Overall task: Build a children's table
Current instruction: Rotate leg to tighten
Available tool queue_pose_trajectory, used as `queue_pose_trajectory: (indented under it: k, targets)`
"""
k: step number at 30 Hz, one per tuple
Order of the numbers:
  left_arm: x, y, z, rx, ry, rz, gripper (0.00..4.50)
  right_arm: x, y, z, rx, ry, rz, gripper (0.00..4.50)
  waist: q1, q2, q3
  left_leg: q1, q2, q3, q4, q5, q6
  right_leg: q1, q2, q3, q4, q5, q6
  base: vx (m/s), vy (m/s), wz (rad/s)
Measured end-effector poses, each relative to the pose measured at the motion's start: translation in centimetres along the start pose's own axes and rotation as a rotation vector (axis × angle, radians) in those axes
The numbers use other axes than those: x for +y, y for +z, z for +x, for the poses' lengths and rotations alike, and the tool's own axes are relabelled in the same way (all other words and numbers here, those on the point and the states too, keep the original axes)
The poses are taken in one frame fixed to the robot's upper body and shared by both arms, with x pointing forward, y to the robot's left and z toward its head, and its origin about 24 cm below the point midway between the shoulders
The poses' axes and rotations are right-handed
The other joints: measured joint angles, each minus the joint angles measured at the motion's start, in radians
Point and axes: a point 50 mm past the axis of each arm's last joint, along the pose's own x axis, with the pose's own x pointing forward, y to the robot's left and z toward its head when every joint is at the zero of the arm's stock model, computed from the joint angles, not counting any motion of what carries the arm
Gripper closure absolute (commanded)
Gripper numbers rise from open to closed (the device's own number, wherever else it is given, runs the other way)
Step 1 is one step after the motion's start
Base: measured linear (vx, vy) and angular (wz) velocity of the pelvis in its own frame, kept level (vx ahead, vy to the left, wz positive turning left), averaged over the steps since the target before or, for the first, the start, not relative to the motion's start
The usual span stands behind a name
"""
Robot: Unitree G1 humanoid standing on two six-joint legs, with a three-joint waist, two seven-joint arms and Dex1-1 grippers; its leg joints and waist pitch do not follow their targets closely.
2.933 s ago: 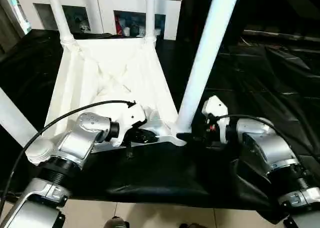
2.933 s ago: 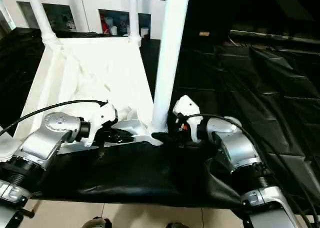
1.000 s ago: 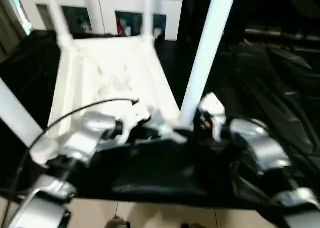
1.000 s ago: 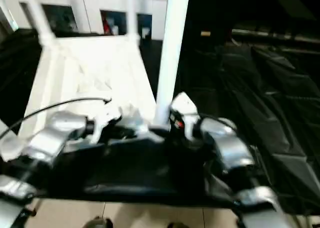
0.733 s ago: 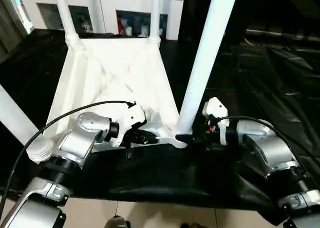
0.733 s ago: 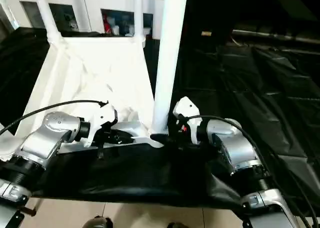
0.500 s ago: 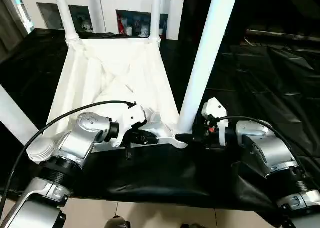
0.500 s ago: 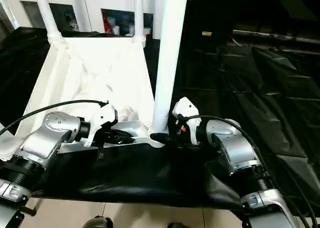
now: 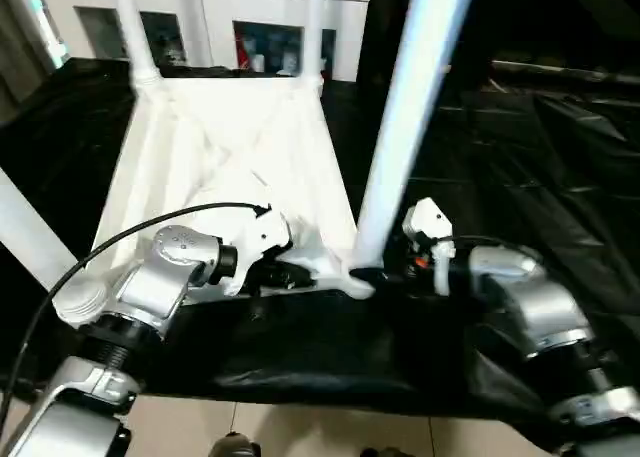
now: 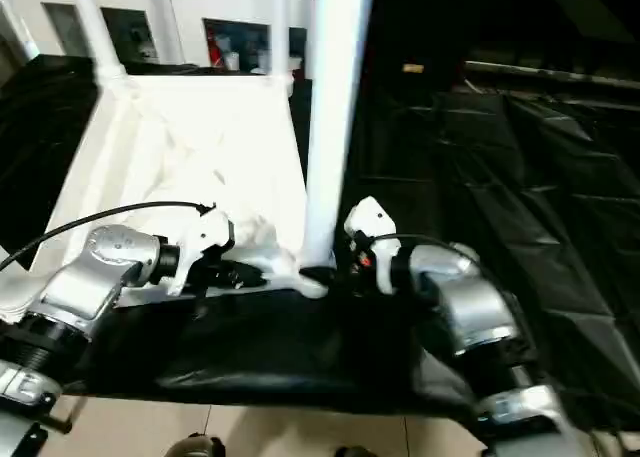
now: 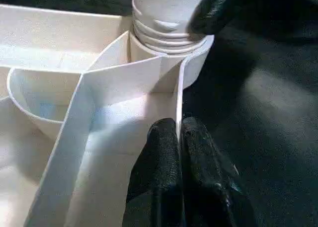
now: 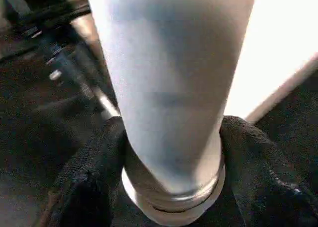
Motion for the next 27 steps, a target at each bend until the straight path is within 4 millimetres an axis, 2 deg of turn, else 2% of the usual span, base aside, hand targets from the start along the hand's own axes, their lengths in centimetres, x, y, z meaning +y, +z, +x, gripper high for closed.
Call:
queue_pose_trajectory:
  k: [5, 11, 12, 13, 15, 16, 17, 18, 23, 27]
  targets:
    - [1.1, 1.3, 2.7, -0.005, 0.185, -0.063, 4.5, -1.3, 0.4, 2.6, -0.056, -0.337, 0.131, 1.91, -0.024, 0.0, 0.0, 0.001, 0.0, -0.003, 0.001, 0.0, 0.0, -0.001, 0.0, 0.0, 0.0, 0.0, 0.001, 0.0, 0.0, 0.0]
    - [1.0, 2.6, 5.5, -0.008, 0.299, -0.126, 4.5, -1.8, 0.8, 4.1, -0.055, -0.555, 0.161, 1.91, -0.024, 0.005, -0.006, 0.0, -0.002, -0.004, 0.001, 0.0, 0.0, 0.001, 0.0, 0.002, -0.001, 0.0, 0.001, 0.0, 0.0, 0.0]
    - [0.8, 2.7, 5.8, -0.008, 0.304, -0.128, 4.5, -1.8, 0.8, 4.2, -0.056, -0.567, 0.159, 1.56, -0.023, 0.007, -0.008, 0.0, -0.002, -0.004, 0.002, 0.0, 0.0, 0.001, 0.0, 0.002, -0.001, 0.0, 0.001, 0.0, 0.0, 0.0]
    - [0.8, 2.7, 5.9, -0.008, 0.307, -0.129, 4.5, -1.9, 0.8, 4.2, -0.058, -0.57, 0.154, 1.21, -0.023, 0.009, -0.009, 0.0, -0.002, -0.004, 0.002, 0.0, 0.0, 0.001, 0.0, 0.002, -0.001, 0.0, 0.002, 0.0, 0.0, 0.0]
    - [0.8, 2.8, 5.9, -0.011, 0.308, -0.13, 4.5, -1.9, 0.9, 4.3, -0.057, -0.57, 0.147, 1.21, -0.021, 0.011, -0.01, 0.0, -0.002, -0.004, 0.001, 0.0, 0.0, 0.001, 0.0, 0.001, -0.001, -0.001, 0.003, 0.0, 0.0, 0.0]
    - [0.8, 2.8, 6.0, -0.012, 0.31, -0.129, 4.5, -1.9, 0.9, 4.4, -0.057, -0.569, 0.146, 1.01, -0.021, 0.011, -0.01, -0.001, -0.001, -0.004, 0.001, 0.0, 0.0, 0.001, 0.001, 0.001, -0.001, 0.0, 0.002, 0.0, 0.0, 0.0]
    - [0.8, 2.9, 5.9, -0.011, 0.31, -0.129, 4.5, -1.9, 1.0, 4.4, -0.059, -0.567, 0.145, 1.01, -0.021, 0.011, -0.01, -0.001, -0.001, -0.004, 0.001, 0.0, 0.0, 0.001, 0.001, 0.001, -0.001, 0.0, 0.001, 0.0, 0.0, 0.0]
    - [0.9, 2.8, 5.9, -0.011, 0.311, -0.128, 4.5, -1.9, 1.1, 4.4, -0.059, -0.564, 0.143, 0.77, -0.021, 0.011, -0.01, -0.001, -0.001, -0.003, 0.0, 0.0, 0.0, 0.001, 0.001, 0.0, -0.001, 0.0, 0.001, 0.0, 0.0, 0.0]
    - [1.2, 2.5, 4.9, -0.013, 0.277, -0.099, 4.5, -2.1, 1.0, 3.6, -0.043, -0.436, 0.081, 0.49, -0.021, 0.011, -0.008, -0.002, -0.001, -0.003, -0.001, 0.0, 0.0, -0.001, 0.001, 0.0, -0.001, 0.0, 0.002, 0.0, 0.0, 0.0]
    - [1.3, 1.9, 3.7, -0.013, 0.212, -0.07, 4.5, -2.2, 0.9, 2.2, -0.011, -0.323, 0.001, 0.49, -0.015, 0.011, -0.007, -0.002, 0.0, -0.003, -0.003, 0.0, 0.0, -0.001, 0.001, -0.001, -0.002, 0.0, 0.002, 0.0, 0.0, 0.0]
